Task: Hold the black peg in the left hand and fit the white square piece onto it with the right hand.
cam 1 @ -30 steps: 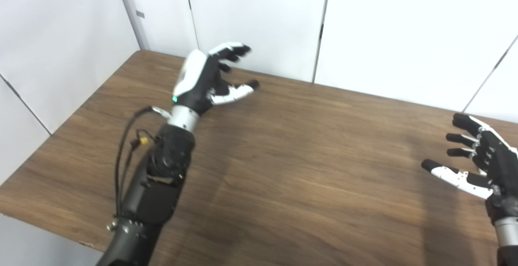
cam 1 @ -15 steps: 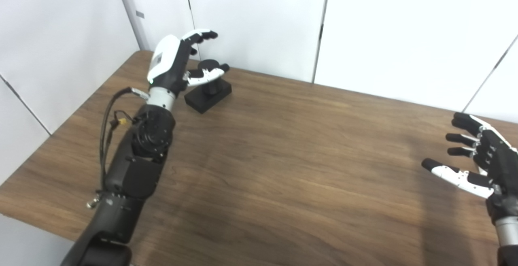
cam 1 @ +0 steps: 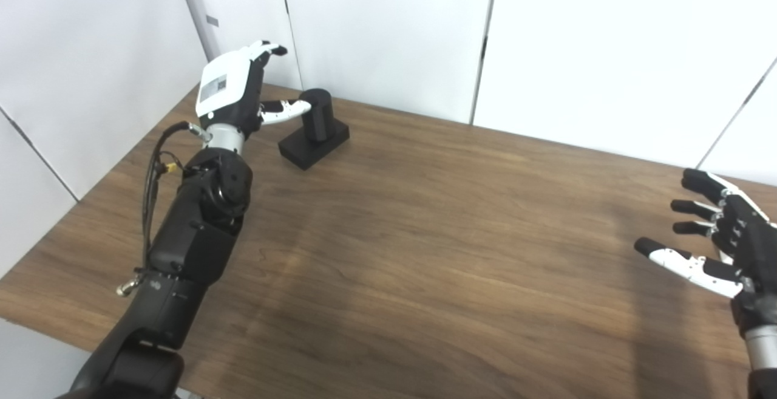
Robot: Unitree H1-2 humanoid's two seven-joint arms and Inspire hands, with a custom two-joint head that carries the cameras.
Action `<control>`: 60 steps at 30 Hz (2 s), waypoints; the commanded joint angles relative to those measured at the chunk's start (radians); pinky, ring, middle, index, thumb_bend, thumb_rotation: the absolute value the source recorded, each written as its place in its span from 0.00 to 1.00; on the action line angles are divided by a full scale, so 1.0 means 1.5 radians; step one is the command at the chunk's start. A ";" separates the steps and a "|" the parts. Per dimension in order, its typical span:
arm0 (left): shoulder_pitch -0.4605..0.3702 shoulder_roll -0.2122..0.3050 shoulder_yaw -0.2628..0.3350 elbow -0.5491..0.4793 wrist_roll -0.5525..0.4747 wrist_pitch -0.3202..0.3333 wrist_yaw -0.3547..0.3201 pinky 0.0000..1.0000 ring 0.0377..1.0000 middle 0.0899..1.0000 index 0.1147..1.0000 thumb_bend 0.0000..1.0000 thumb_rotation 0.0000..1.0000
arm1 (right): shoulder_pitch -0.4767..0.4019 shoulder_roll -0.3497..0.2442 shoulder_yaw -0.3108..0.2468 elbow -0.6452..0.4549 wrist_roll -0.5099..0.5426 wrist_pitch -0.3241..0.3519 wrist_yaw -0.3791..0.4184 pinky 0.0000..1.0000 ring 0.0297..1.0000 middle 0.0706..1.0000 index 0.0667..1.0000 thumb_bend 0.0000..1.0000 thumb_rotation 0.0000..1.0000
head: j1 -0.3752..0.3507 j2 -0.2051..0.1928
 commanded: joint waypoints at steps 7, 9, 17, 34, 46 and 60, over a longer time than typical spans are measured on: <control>-0.044 0.038 -0.038 -0.020 0.048 0.084 -0.047 0.93 1.00 1.00 0.83 0.97 0.57 | -0.022 -0.007 -0.005 -0.026 0.001 -0.007 0.000 0.63 0.73 0.81 0.79 0.62 0.00 | -0.002 0.001; -0.046 0.038 -0.043 -0.017 0.055 0.093 -0.056 0.93 1.00 1.00 0.83 0.98 0.59 | -0.022 -0.008 -0.005 -0.025 0.001 -0.011 0.000 0.63 0.73 0.81 0.79 0.62 0.00 | -0.001 0.000; -0.050 0.027 -0.053 0.011 0.086 0.096 -0.083 0.94 1.00 1.00 0.82 1.00 0.72 | -0.023 -0.008 -0.007 -0.027 0.001 -0.006 0.002 0.63 0.73 0.81 0.78 0.62 0.00 | -0.003 0.002; -0.063 0.013 -0.094 0.101 0.098 0.095 -0.066 0.93 1.00 1.00 0.79 1.00 0.65 | -0.022 -0.011 -0.011 -0.028 0.002 -0.010 0.002 0.61 0.72 0.81 0.77 0.63 0.00 | -0.007 0.005; -0.072 0.023 -0.121 0.154 0.098 0.095 -0.065 0.95 1.00 1.00 0.80 1.00 0.67 | -0.018 -0.014 -0.014 -0.036 0.000 -0.009 0.004 0.62 0.72 0.80 0.77 0.63 0.00 | -0.017 0.009; -0.081 0.023 -0.138 0.205 0.090 0.090 -0.041 0.93 1.00 1.00 0.79 1.00 0.67 | -0.020 -0.023 -0.015 -0.048 -0.001 0.008 0.009 0.61 0.73 0.80 0.78 0.62 0.00 | -0.022 0.013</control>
